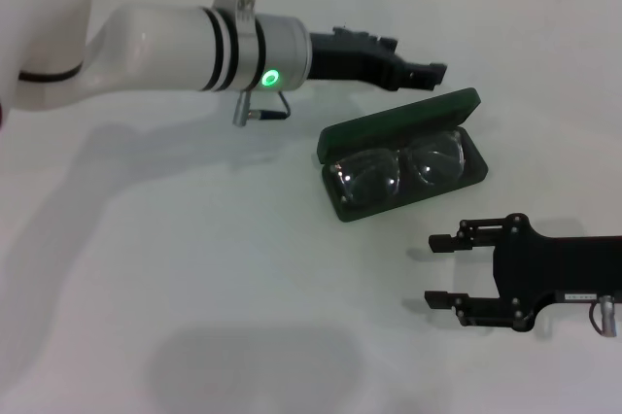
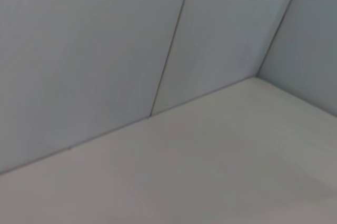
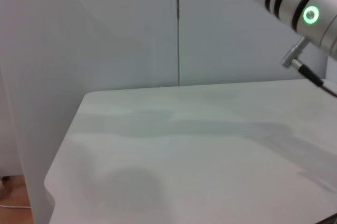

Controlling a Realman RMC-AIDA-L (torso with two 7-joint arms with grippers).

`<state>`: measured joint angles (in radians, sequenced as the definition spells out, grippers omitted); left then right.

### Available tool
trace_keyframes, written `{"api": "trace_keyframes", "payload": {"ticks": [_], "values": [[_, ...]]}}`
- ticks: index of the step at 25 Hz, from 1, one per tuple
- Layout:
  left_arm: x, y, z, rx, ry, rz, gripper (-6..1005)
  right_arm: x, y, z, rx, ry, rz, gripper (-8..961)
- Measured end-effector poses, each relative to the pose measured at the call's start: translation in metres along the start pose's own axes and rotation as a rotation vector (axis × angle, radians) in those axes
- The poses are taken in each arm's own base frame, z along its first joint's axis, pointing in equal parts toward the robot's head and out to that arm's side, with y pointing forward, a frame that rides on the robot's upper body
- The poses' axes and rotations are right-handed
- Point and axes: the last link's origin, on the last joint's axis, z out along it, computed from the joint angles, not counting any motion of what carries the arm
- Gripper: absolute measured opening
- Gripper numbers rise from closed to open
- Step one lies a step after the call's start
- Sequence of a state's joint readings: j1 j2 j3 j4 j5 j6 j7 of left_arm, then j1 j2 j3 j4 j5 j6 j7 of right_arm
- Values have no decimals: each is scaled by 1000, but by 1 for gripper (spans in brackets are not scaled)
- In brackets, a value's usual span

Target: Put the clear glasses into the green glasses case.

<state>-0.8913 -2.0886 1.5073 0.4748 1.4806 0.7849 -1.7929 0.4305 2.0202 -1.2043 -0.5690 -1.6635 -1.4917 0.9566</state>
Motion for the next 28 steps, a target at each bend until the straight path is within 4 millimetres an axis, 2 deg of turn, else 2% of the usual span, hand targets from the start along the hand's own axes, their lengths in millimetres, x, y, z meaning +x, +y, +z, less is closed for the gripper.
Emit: {"api": "trace_keyframes", "payload": {"ticks": [3,9,18,25,28], "values": [[-10,-1,0,11,-17,-4,865,1,-1,-2,8,-1,4,584],[-16,-10,-2,71,-10,-19,863,-1,-4,-2,13,-2,-2,584],[-37,11,4,12,-83,44,864,0,-4,-2,12,-1,-2,583],[-64,24,1,-20,-97,81,865,1,-3,-2,19,1,7,583],[-66,26,-5,-26,-52,76,865,2,-3,-2,22,2,10,583]]}}
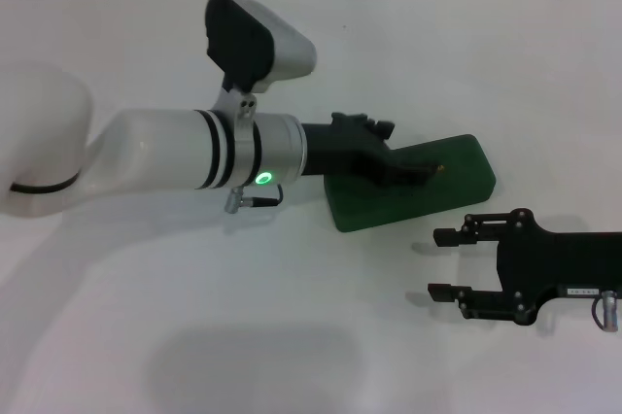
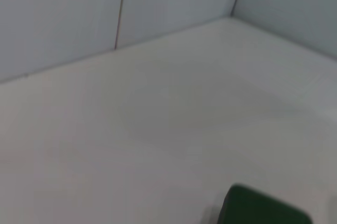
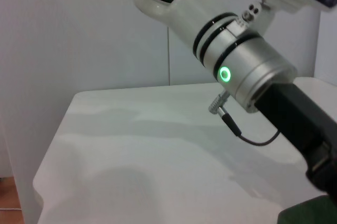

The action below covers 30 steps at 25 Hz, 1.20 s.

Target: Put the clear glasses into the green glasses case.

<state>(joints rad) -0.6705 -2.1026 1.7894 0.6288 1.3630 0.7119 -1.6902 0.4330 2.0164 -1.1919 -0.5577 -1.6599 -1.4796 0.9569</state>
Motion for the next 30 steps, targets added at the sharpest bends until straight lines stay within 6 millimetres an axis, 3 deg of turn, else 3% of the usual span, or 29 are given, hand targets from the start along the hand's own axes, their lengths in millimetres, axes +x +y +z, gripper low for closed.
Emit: {"api": "trace_keyframes", "payload": {"ticks": [8,13,19,24,25,30], "values": [[21,1,-34,-54,287,-12,866,-3,-8,-2,69,-36,20,584],[12,1,-53,-96,396,-7,866,-7,-29,-9,234,-106,73,582],[-15,10,-85,-129,626,63,867,-22,-33,-14,251,-190,22,581],[-40,18,-107,-178,636,125,867,-33,-15,-23,172,-296,-100,580],[-59,29,-123,-230,629,189,867,-34,-10,-25,156,-312,-117,580],[-91,44,-144,-231,628,265,868,-33,7,-33,65,-340,-133,592]]}}
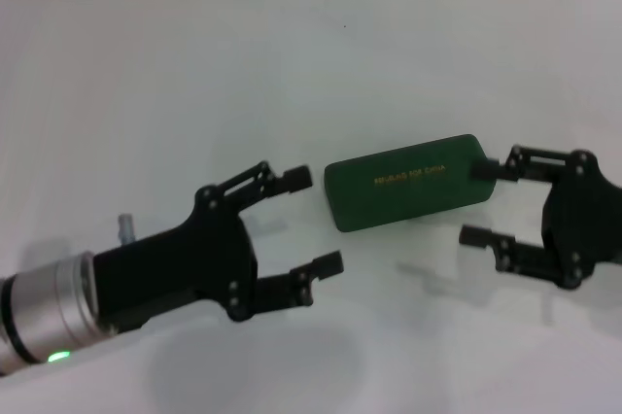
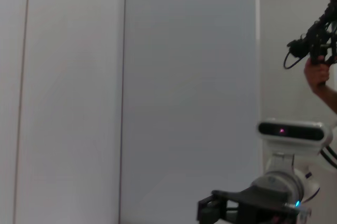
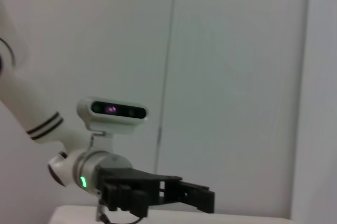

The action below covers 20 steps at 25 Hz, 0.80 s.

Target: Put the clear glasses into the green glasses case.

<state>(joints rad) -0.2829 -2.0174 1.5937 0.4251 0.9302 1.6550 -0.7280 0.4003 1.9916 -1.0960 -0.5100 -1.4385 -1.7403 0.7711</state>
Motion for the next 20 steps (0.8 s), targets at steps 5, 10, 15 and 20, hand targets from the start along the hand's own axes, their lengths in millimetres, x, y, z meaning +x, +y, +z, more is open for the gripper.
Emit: {"api": "trace_keyframes", "payload": {"ticks": [5,10,15,20], "values": [[-6,9,-8,2,-19,-1,868,3,10,-1,-47,12,16,626],[-7,9,-8,-4,-26,-9,869,4,13,-2,-68,18,17,660],[-5,5,-8,11,-18,-12,869,7,12,-4,-37,31,26,693],[-1,0,-8,24,-5,-30,869,7,16,-3,-56,25,23,727]]}}
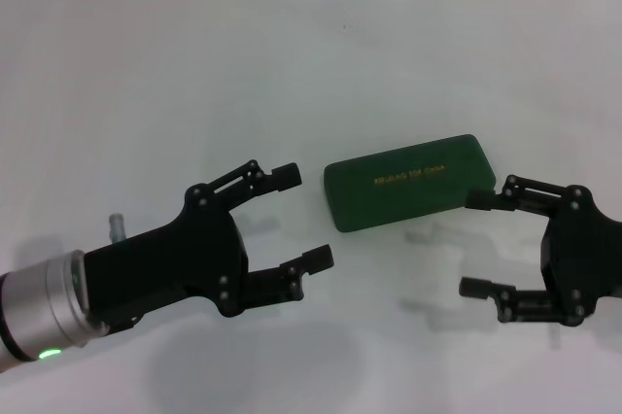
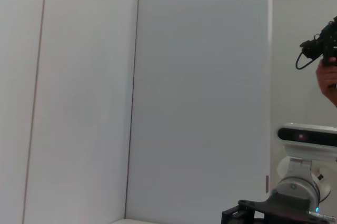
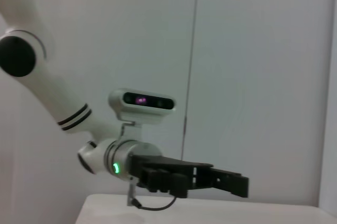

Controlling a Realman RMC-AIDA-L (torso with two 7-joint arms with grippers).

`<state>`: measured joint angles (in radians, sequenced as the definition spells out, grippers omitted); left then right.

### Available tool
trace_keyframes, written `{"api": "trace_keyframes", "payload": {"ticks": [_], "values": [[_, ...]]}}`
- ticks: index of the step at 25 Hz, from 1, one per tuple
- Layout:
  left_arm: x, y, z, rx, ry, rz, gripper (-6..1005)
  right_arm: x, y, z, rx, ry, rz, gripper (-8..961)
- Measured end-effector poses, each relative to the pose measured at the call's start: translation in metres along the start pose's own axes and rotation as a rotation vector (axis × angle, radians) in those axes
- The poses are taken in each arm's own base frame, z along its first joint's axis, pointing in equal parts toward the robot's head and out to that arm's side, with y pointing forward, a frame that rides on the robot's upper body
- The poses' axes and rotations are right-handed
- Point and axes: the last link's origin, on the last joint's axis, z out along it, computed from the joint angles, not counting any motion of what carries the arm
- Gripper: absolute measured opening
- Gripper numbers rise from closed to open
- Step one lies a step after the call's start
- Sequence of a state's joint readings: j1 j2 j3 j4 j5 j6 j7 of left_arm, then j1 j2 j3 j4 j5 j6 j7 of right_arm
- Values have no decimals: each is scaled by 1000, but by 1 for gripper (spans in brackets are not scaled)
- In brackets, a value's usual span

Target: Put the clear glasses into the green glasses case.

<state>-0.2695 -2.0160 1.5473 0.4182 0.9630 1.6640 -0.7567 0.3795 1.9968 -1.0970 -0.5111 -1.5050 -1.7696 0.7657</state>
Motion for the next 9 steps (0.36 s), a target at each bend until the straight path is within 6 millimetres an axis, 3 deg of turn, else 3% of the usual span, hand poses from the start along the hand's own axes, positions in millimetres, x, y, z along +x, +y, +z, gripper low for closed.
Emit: {"api": "trace_keyframes", "payload": {"ticks": [9], "values": [[3,-4,3,-16,-1,9,870,-2,0,-4,21,-18,-52,747]]}}
